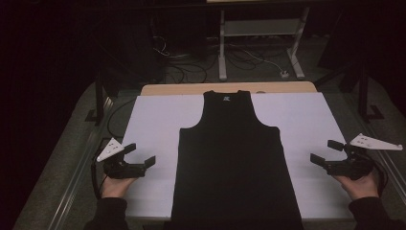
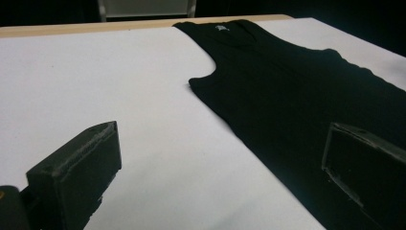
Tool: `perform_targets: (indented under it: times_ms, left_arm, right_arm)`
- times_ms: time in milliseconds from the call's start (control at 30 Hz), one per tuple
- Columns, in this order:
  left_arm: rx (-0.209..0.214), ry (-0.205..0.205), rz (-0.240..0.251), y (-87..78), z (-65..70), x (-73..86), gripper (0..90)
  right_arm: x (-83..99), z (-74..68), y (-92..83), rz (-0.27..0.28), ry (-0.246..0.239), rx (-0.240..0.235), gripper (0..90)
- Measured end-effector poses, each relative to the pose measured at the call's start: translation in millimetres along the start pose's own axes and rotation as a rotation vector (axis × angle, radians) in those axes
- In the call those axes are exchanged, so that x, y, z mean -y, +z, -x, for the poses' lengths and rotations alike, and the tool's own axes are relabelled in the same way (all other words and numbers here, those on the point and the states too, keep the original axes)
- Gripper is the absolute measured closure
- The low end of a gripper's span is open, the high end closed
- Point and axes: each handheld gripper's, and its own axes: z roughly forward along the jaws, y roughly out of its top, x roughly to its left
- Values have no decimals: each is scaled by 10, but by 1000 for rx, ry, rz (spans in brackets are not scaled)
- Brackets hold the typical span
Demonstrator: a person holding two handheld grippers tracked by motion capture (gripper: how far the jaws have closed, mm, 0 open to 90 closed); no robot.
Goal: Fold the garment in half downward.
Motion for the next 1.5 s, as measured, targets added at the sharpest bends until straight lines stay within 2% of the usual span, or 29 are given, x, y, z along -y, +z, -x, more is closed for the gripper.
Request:
perform_targets:
  times_ms: [533,733,867,1000,1400,1500]
  left_arm:
    - [14,4,15,-16,25,-17,0]
    - [18,20,8,-16,38,-33,0]
    - [28,13,11,-13,41,-45,0]
    - [49,8,-9,11,55,-60,0]
    - [44,33,-50,87,87,-105,0]
    - [40,65,-81,120,109,-112,0]
  right_arm:
    - [-5,7,-14,3,7,-3,0]
    - [-23,-1,-9,0,-5,-8,0]
    - [-35,-6,1,-7,-6,-10,0]
    - [-55,-9,6,-10,-15,-14,0]
    - [-151,-50,28,-13,-13,-20,0]
    - [-181,-76,41,-12,-22,-15,0]
